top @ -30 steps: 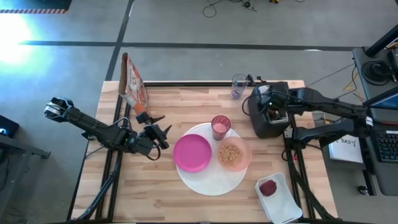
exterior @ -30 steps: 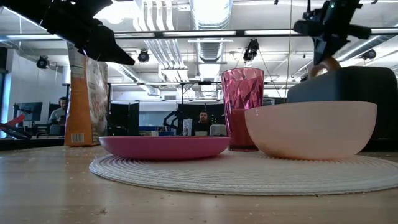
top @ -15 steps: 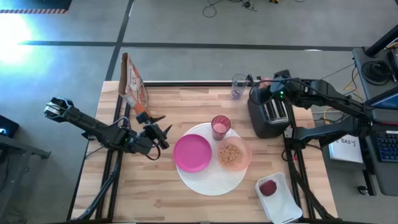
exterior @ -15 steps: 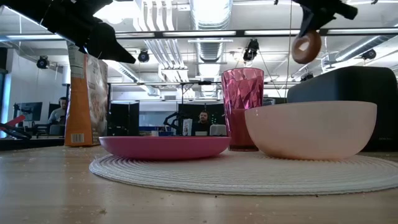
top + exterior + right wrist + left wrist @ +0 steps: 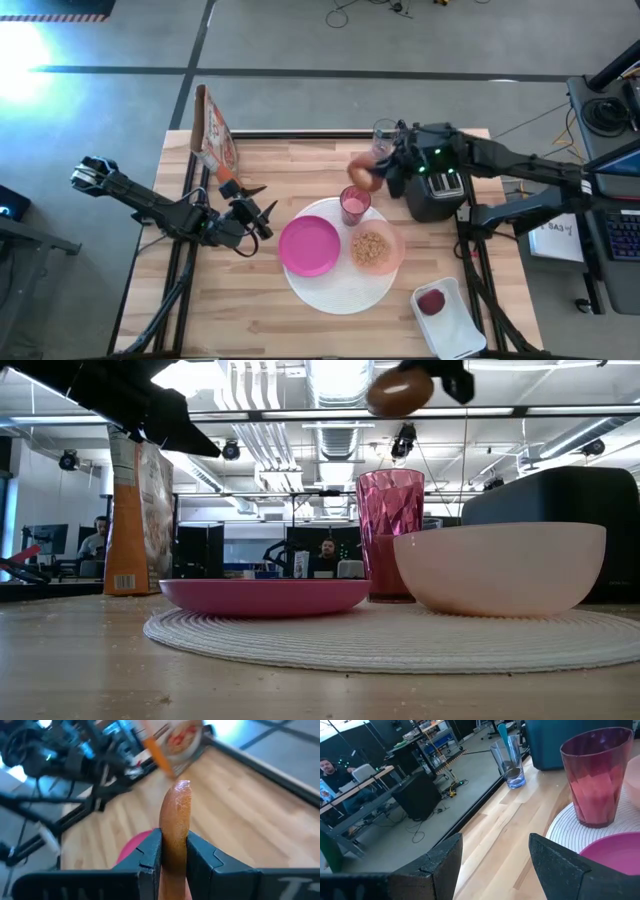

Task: Arrange a breakfast setting
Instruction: Put the toasted bread on the pink plate

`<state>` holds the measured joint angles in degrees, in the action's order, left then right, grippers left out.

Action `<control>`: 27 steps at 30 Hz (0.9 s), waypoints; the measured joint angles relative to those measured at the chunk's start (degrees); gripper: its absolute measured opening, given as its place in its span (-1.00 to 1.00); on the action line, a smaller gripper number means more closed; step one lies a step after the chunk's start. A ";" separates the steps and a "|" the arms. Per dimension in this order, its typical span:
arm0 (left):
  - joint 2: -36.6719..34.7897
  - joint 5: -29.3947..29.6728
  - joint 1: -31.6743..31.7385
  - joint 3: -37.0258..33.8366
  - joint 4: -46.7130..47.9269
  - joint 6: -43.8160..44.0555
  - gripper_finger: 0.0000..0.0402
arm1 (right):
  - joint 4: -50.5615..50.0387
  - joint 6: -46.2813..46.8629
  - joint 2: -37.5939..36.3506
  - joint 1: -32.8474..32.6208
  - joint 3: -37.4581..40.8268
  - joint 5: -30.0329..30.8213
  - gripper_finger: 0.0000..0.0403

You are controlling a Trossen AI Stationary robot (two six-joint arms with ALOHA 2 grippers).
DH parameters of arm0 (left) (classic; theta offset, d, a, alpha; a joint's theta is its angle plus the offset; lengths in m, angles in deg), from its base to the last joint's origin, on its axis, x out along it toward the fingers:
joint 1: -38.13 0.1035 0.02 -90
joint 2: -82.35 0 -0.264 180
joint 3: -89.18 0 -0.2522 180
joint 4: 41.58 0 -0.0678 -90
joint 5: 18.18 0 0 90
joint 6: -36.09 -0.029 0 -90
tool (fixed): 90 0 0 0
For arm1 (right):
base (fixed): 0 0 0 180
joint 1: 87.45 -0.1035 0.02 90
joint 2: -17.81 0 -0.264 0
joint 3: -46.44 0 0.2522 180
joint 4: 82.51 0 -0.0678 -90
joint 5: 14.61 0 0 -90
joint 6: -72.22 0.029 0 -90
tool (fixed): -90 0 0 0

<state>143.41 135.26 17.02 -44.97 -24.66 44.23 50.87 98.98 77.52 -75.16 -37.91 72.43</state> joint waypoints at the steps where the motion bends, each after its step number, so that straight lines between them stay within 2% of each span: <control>1: 0.00 0.00 0.00 0.00 -0.06 0.12 0.06 | 1.13 -0.49 0.79 -0.81 0.30 -0.71 -0.72; 8: 0.00 -0.02 0.00 0.00 -0.28 1.48 0.06 | 2.61 -2.08 8.80 -6.96 0.76 -1.53 -0.72; 15: 0.00 -0.47 -0.01 0.00 -0.24 1.44 0.06 | 14.16 -2.36 16.49 -12.74 0.79 -1.86 -0.72; 22: 0.00 -2.99 -0.09 0.00 -0.21 1.44 0.06 | 17.91 -5.33 21.05 -15.98 0.78 -1.86 -0.72; 27: 0.00 -2.47 -0.09 0.00 -0.61 4.29 0.06 | 19.79 -7.15 24.58 -17.72 0.78 -1.51 -0.72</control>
<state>143.41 132.79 16.94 -44.97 -25.28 48.52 70.66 91.84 102.10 -92.88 -37.13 70.92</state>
